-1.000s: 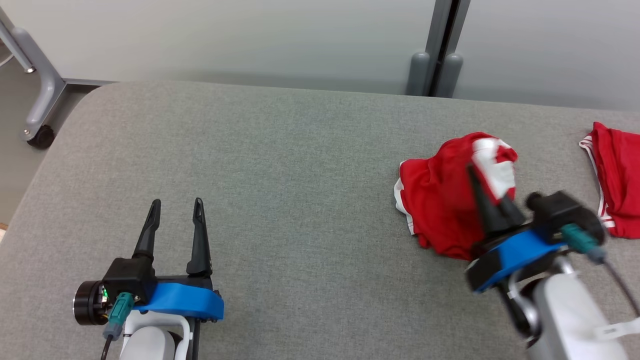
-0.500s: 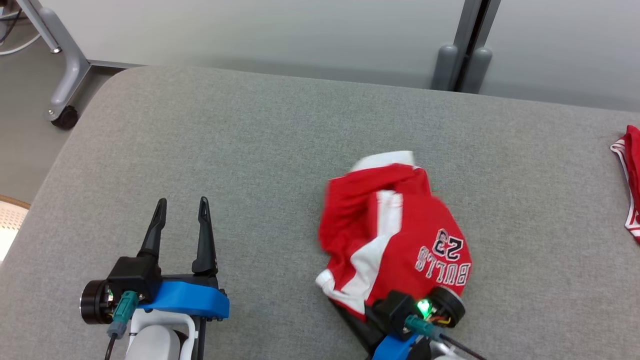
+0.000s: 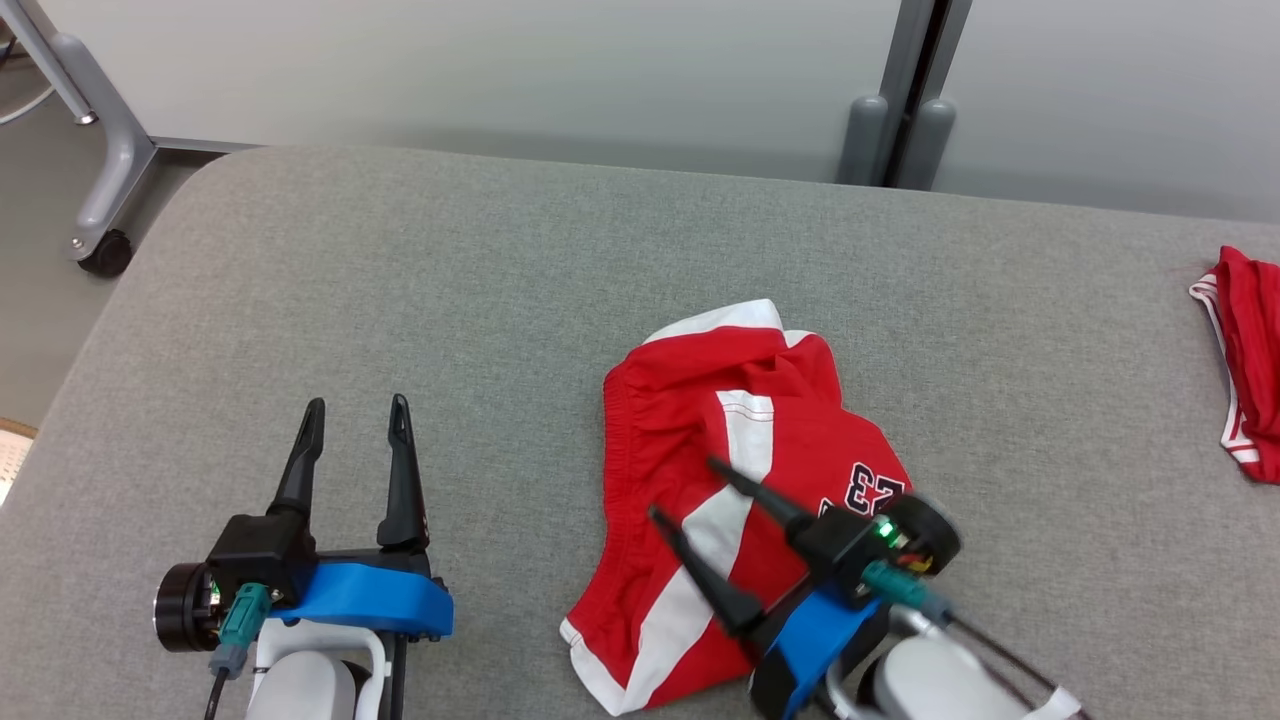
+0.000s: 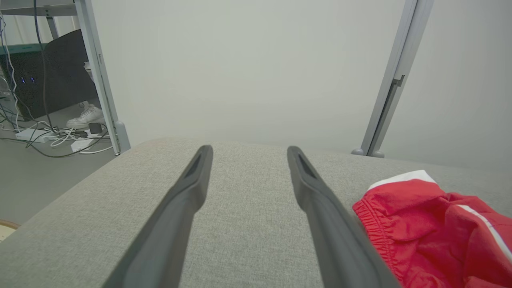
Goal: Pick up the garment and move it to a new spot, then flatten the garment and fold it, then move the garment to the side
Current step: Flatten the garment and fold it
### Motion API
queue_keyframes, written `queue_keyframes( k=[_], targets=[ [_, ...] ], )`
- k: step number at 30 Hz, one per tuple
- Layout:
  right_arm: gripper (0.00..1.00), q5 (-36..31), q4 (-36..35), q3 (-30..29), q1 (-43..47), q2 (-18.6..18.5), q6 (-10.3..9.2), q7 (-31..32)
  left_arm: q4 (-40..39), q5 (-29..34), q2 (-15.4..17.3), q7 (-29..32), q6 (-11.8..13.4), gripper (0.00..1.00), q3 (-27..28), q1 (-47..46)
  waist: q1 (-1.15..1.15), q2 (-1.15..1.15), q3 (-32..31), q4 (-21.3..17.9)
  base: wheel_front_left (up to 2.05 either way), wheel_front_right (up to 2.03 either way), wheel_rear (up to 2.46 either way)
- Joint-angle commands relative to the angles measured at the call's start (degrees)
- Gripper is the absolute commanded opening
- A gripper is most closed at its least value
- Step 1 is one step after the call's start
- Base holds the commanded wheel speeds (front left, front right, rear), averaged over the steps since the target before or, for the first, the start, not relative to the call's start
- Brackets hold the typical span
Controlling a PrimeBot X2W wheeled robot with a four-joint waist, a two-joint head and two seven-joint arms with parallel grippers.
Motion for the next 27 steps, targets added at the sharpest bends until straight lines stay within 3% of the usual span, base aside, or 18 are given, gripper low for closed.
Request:
queue_keyframes(
  k=[1,6,13,25,26,27],
  targets=[
    [1.00,-0.6,-1.9,-2.1,-1.5,-0.8,0.03,1.0,-0.2,0.2,0.0,-0.2,-0.3,1.00,0.5,-0.1,0.00,0.00,0.1,-0.1,0.00,0.00,0.00],
    [1.00,-2.3,-5.4,-7.4,-4.3,-2.0,0.02,5.2,-0.7,0.6,-0.1,-0.2,-0.2,1.00,0.4,-0.1,0.00,0.00,0.7,0.0,0.00,0.00,0.00],
    [1.00,-4.0,-4.7,-10.1,-6.4,-2.3,0.03,10.6,-0.9,0.3,-0.3,-0.2,-0.3,1.00,0.0,-0.9,0.00,0.00,1.9,1.1,0.00,0.00,0.00],
    [1.00,-5.9,8.5,-8.8,-9.3,-1.4,0.02,14.8,-0.6,-0.8,-0.6,-0.2,0.1,1.00,-1.8,-3.1,0.00,0.00,4.8,3.9,0.00,0.00,0.00],
    [0.79,-5.9,9.6,-9.0,-9.7,-1.1,0.02,14.4,-0.5,-0.9,-0.6,-0.2,0.1,1.00,-1.9,-3.2,0.00,0.00,4.8,4.1,0.00,0.00,0.00],
    [0.22,-5.9,10.5,-9.2,-10.2,-0.9,0.02,13.9,-0.5,-0.9,-0.6,-0.2,0.3,1.00,-2.0,-3.4,0.00,0.00,4.9,4.2,0.00,0.00,0.00]
  ],
)
